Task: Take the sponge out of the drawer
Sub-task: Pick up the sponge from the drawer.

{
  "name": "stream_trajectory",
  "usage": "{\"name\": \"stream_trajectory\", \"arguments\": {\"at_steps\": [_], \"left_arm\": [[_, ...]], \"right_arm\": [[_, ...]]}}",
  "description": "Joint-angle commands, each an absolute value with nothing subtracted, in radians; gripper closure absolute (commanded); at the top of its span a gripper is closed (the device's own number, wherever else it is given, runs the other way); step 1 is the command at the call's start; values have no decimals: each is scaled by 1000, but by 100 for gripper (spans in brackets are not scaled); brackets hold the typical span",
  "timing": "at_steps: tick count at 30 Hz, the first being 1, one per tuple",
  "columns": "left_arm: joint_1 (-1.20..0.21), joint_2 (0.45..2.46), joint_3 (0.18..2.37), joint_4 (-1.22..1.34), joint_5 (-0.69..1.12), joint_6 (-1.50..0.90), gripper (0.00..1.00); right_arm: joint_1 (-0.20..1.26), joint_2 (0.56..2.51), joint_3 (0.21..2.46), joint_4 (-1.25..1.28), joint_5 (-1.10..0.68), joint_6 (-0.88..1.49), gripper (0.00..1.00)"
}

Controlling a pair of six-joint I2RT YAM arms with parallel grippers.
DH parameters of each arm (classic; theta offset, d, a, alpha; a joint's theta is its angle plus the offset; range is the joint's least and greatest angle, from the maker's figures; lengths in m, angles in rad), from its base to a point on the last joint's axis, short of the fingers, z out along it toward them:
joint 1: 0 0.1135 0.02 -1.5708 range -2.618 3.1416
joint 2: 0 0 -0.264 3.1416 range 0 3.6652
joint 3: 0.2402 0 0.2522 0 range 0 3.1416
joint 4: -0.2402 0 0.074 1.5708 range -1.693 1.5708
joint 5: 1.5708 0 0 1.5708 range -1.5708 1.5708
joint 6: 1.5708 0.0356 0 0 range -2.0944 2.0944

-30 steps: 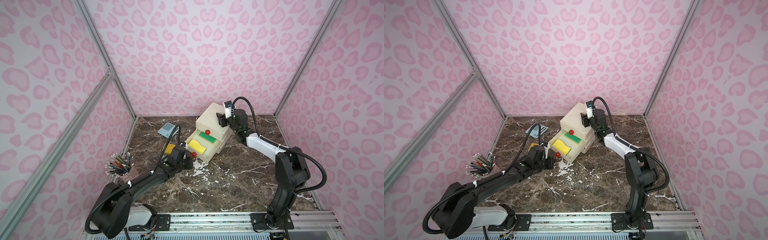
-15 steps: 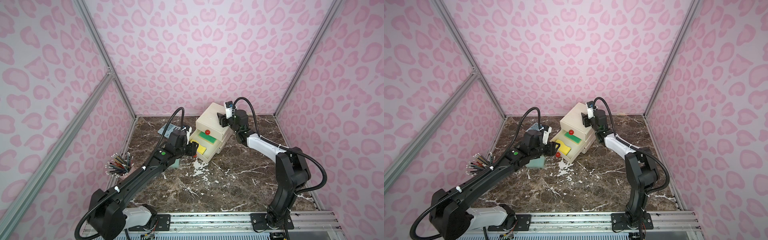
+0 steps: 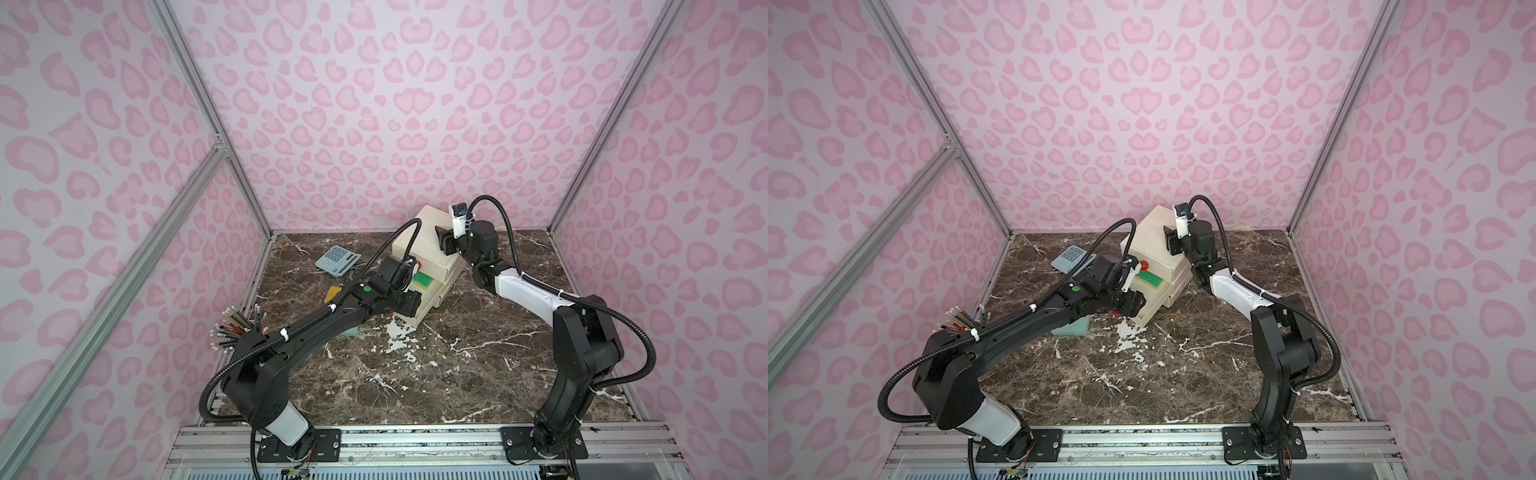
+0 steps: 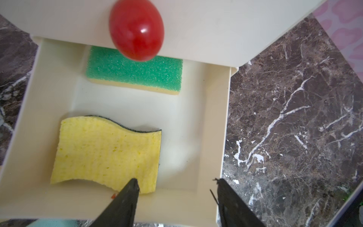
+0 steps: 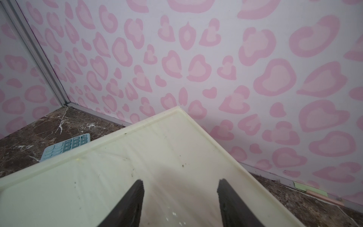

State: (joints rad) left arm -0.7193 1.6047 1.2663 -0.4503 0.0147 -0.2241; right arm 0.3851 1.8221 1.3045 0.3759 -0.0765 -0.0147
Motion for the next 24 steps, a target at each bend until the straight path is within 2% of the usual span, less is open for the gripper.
{"name": "stream_trajectory", "arguments": {"at_steps": [1, 11, 24], "left_arm": [[-724, 1642, 1298, -457, -32, -209, 34], [-739, 1749, 1362, -479, -104, -200, 37], [-741, 1701, 1286, -543, -161, -235, 37]], "right_arm": [[381, 1847, 1289, 203, -60, 0, 38], [379, 1871, 1310, 190, -67, -5, 38], [365, 1885, 1321, 187, -67, -3, 38]]}}
